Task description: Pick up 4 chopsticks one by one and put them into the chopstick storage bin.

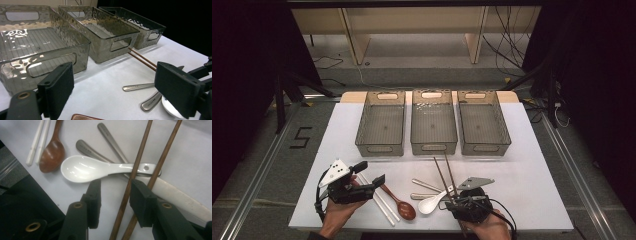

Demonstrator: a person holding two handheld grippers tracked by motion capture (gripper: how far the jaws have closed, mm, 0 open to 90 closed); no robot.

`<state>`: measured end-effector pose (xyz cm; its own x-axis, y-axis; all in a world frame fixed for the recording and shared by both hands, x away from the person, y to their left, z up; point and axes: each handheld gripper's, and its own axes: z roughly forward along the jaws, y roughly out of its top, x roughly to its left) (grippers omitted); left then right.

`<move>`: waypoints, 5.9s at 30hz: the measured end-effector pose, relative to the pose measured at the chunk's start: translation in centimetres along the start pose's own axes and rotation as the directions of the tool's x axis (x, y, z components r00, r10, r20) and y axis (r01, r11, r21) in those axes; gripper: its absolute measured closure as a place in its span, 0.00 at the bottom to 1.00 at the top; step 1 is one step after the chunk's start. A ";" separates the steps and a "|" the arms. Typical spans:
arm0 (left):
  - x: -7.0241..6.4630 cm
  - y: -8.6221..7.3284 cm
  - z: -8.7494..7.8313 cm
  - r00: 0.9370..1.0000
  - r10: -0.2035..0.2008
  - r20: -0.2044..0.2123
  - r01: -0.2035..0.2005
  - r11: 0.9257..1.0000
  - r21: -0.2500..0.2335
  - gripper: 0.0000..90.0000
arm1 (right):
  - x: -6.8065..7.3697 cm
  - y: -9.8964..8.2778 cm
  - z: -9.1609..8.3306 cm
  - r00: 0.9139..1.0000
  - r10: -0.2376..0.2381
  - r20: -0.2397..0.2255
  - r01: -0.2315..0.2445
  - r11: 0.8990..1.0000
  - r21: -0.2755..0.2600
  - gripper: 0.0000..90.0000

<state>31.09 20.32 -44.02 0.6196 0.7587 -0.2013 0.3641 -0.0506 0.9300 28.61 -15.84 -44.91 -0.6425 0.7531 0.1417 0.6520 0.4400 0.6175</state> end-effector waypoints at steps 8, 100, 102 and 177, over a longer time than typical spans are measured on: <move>0.0 0.0 0.0 1.000 -0.001 -0.001 0.002 1.000 0.001 0.17 | 0.2 -0.3 0.8 1.000 0.008 0.030 -0.009 0.999 0.043 0.74; 0.4 0.0 -0.1 0.999 -0.030 0.013 0.030 0.999 -0.010 0.17 | -1.3 20.5 6.8 0.989 0.086 -0.122 -0.106 0.979 -0.174 0.94; 0.4 0.0 0.0 0.999 -0.029 0.014 0.029 1.000 -0.011 0.17 | -1.5 21.3 7.3 0.988 0.096 -0.118 -0.116 0.977 -0.176 0.94; 0.4 0.1 -0.2 0.999 -0.025 0.029 0.026 1.000 -0.017 0.17 | -1.3 27.8 15.9 0.979 0.191 -0.067 -0.199 0.970 -0.140 0.74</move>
<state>31.21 20.72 -43.94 0.6300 0.7407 -0.2333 0.3680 -0.0201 0.9296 53.98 3.24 -40.23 -0.5318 0.7886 0.3085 0.7037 0.2088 0.6791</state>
